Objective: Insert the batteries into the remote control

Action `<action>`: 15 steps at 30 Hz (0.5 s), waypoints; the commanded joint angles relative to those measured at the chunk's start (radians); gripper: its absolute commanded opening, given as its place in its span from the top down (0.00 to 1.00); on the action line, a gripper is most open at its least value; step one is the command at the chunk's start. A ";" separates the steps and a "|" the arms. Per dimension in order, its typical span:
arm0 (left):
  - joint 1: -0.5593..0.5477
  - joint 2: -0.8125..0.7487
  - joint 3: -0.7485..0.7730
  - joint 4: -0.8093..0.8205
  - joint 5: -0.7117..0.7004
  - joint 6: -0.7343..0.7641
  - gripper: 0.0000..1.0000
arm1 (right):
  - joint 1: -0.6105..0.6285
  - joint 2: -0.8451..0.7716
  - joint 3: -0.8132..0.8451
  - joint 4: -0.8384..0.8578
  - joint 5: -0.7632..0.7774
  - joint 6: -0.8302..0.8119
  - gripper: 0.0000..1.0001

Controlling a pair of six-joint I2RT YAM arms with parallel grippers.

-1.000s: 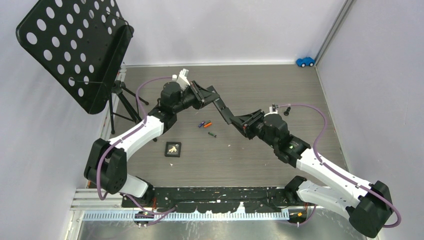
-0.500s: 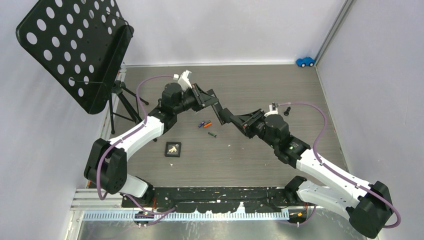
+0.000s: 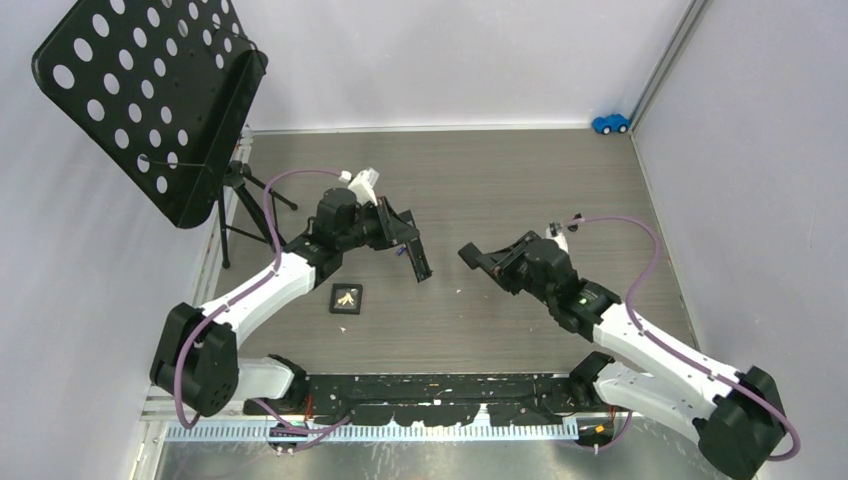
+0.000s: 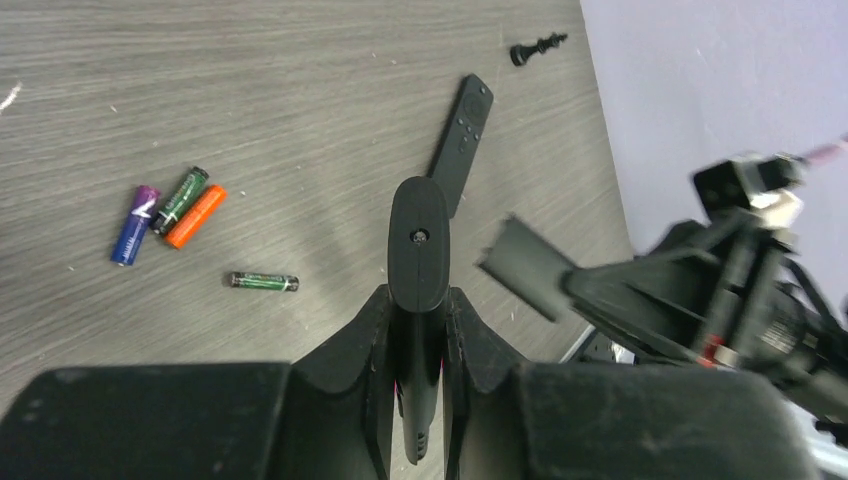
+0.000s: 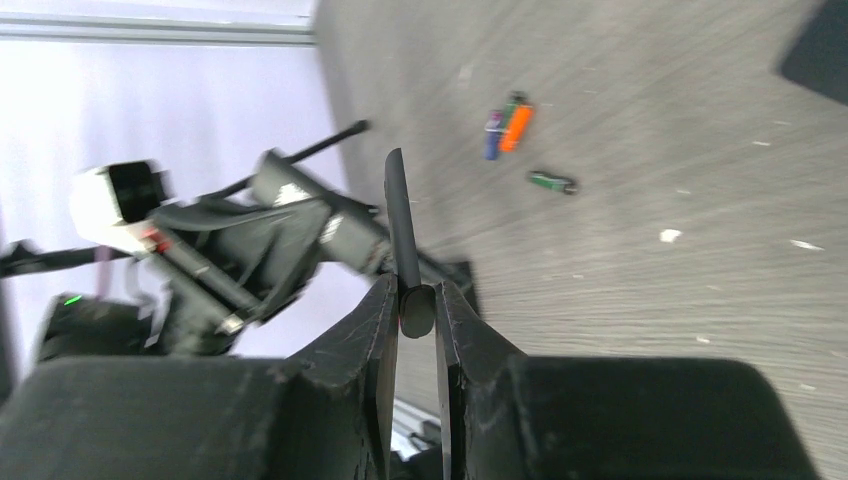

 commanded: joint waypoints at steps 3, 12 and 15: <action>-0.001 -0.069 -0.027 0.040 0.160 0.085 1.00 | -0.003 0.151 -0.066 0.017 -0.060 -0.088 1.00; -0.002 -0.100 -0.038 0.051 0.258 0.107 1.00 | -0.003 0.366 -0.058 -0.010 -0.189 -0.114 0.85; -0.002 -0.103 -0.035 0.049 0.277 0.105 1.00 | -0.002 0.339 -0.022 -0.103 -0.120 -0.149 0.55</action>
